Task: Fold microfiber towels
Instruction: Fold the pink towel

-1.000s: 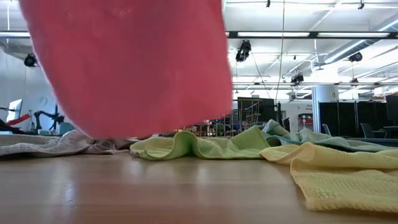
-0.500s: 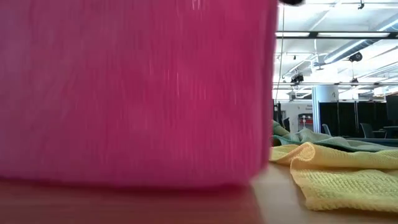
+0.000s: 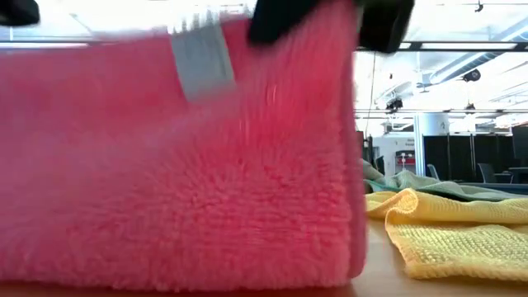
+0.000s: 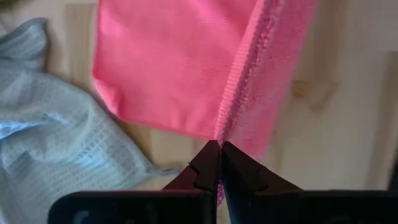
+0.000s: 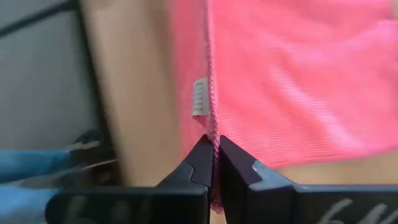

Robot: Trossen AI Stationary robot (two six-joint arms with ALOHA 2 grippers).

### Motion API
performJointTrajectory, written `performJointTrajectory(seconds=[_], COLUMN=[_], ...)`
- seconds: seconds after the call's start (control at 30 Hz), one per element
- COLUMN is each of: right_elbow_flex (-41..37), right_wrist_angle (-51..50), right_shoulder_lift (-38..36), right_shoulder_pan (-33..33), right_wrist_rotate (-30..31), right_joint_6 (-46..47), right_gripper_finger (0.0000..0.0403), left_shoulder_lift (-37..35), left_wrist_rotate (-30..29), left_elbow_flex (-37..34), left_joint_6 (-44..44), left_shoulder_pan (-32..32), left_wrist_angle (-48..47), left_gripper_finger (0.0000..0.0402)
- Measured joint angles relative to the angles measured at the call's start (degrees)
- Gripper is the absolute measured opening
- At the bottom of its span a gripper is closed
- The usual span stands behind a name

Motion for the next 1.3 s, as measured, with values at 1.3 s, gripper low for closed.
performJointTrajectory(seconds=[1.3], right_elbow_flex=[-3.3], right_wrist_angle=[-11.33], right_shoulder_lift=[0.5], right_shoulder_pan=[-11.13], right_wrist_rotate=[2.4], right_joint_6=[0.03], right_gripper_finger=[0.0023], left_shoulder_lift=[-0.06], left_wrist_rotate=[-2.64], left_elbow_flex=[-7.08], left_joint_6=[7.89], left_shoulder_pan=[12.69], left_wrist_angle=[0.72], left_gripper_finger=[0.0011])
